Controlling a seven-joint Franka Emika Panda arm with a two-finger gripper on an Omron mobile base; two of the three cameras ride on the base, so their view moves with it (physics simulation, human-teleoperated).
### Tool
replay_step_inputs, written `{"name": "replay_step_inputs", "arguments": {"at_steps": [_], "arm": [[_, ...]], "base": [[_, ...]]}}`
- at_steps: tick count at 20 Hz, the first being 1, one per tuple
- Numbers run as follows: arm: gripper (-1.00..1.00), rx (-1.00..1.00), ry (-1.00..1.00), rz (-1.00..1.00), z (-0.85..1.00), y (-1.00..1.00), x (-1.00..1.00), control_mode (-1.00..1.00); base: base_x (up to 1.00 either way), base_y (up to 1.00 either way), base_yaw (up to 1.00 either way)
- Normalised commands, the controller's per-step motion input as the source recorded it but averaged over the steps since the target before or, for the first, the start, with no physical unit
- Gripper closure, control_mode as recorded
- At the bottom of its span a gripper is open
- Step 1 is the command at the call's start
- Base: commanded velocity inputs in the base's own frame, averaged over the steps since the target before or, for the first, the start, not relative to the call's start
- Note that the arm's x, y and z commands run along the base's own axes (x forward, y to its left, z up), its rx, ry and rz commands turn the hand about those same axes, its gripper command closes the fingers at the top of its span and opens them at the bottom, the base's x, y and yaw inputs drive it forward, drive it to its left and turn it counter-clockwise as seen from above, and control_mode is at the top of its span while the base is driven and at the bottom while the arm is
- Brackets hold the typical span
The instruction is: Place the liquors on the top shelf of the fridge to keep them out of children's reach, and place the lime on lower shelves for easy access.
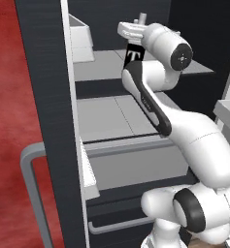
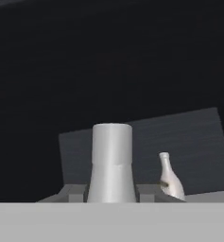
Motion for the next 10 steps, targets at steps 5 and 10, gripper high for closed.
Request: {"name": "replay_step_inputs", "arguments": {"at_steps": [5,10], "arm": [[1.0,0.0,0.04,0.02,0.0,0.25,0.48,-1.0],[1.0,-0.01,0.0,0.03,0.0,0.27,0.48,-1.0]], "base": [[0.0,0.0,0.0],[0.0,0.0,0.0]]}}
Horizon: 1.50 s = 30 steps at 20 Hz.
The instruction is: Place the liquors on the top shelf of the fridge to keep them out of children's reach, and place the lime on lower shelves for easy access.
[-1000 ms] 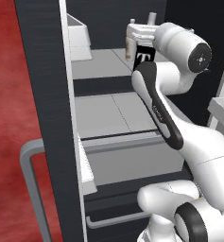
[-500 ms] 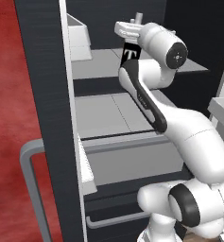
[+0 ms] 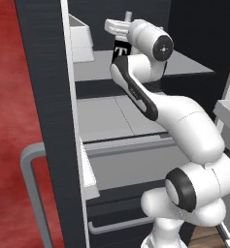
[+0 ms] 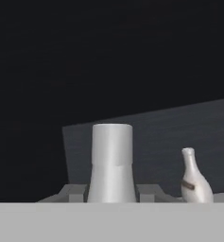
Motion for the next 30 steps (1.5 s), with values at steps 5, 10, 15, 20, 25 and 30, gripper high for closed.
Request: {"name": "replay_step_inputs", "arguments": {"at_steps": [5,10,15,20,25,30], "arm": [[1.0,-0.05,0.0,0.04,0.0,0.19,0.46,-1.0],[1.0,-0.1,0.0,0.03,-0.1,0.01,0.37,-1.0],[1.0,-0.09,0.0,0.02,-0.15,0.0,0.32,-1.0],[1.0,-0.07,0.0,0.02,-0.1,0.0,0.36,-1.0],[1.0,-0.01,0.0,0.02,-0.09,0.0,0.33,-1.0],[1.0,0.0,0.0,0.01,-0.24,0.0,0.22,-1.0]], "base": [[0.0,0.0,0.0],[0.0,0.0,0.0],[0.0,0.0,0.0],[0.0,0.0,0.0],[0.0,0.0,0.0],[0.0,0.0,0.0]]}}
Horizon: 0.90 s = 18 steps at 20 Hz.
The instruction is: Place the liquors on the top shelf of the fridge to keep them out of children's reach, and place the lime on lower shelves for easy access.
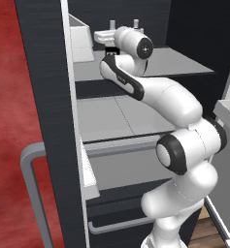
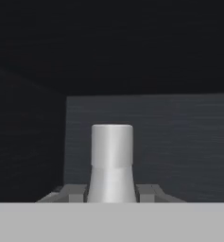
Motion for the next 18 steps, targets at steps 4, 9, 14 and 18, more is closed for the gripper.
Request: {"name": "replay_step_inputs", "arguments": {"at_steps": [4,9,14,18], "arm": [[1.0,0.0,0.0,0.0,-0.26,0.0,0.21,-1.0],[1.0,0.0,0.0,0.0,-0.2,0.0,0.21,-1.0],[1.0,0.0,0.0,0.0,-0.1,0.0,0.23,-1.0],[1.0,0.0,-0.02,0.0,-0.03,0.0,0.2,-1.0]], "base": [[0.0,0.0,0.0],[0.0,0.0,0.0],[0.0,0.0,0.0],[0.0,0.0,0.0]]}}
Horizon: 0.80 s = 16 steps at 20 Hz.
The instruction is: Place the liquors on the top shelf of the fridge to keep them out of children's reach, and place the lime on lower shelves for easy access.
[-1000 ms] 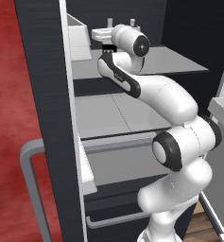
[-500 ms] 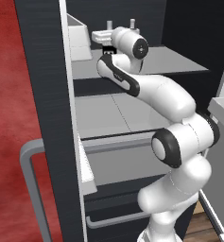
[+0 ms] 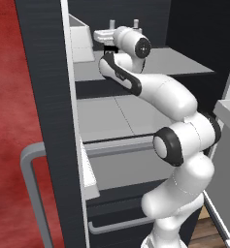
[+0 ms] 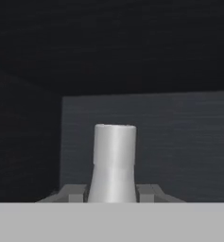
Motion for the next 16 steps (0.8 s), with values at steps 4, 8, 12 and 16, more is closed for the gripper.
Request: {"name": "replay_step_inputs", "arguments": {"at_steps": [4,8,12,16], "arm": [[1.0,0.0,-0.04,0.0,-0.01,0.0,0.11,-1.0],[1.0,0.0,-0.04,0.0,0.0,0.0,0.09,-1.0],[1.0,0.0,-0.03,0.0,0.0,0.0,0.11,-1.0],[-1.0,0.0,-0.02,0.0,0.0,0.0,0.12,-1.0]], "base": [[0.0,0.0,0.0],[0.0,0.0,0.0],[0.0,0.0,0.0],[0.0,0.0,0.0]]}}
